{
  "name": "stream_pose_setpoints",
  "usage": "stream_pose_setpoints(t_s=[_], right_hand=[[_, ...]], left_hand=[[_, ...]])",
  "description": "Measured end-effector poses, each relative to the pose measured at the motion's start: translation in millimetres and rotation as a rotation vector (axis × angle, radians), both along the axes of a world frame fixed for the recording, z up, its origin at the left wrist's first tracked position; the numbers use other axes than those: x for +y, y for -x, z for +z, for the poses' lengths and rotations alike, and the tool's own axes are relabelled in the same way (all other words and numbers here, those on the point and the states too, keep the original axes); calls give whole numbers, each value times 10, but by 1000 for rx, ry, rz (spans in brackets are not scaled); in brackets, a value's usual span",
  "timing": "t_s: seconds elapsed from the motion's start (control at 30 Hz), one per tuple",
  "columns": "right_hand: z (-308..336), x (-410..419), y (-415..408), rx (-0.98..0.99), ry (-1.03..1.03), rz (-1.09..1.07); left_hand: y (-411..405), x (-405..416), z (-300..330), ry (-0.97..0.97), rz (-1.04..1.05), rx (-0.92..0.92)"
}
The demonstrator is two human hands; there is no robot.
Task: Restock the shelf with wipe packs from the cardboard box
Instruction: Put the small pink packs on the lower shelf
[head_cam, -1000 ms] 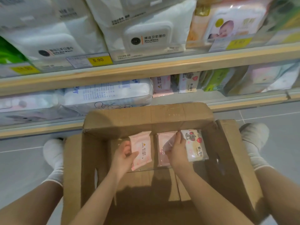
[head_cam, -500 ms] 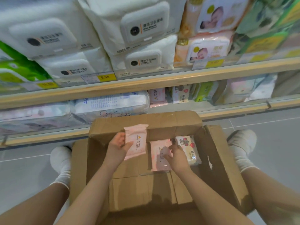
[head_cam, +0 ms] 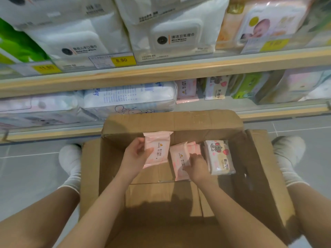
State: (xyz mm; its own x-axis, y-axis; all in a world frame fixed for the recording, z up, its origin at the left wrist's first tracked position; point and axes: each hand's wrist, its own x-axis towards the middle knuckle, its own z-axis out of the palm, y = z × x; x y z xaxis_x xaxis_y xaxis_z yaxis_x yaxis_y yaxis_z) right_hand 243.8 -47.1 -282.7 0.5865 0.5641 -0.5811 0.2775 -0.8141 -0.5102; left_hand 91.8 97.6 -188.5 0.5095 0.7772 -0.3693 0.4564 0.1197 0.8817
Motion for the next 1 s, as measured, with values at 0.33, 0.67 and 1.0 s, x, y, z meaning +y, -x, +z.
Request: stream_pose_setpoints(t_s=[0.33,0.67,1.0], right_hand=[[1177,-306,-607,-65,-369,-24],[1630,341,-1095,-248,-573,-40],[975,1151,-1446,-129,-419,-161]], left_hand=[[-446,174,403,-213,-109,106],[-537,256,250,-301,-155,339],[-509,364,66,-223,-61,171]])
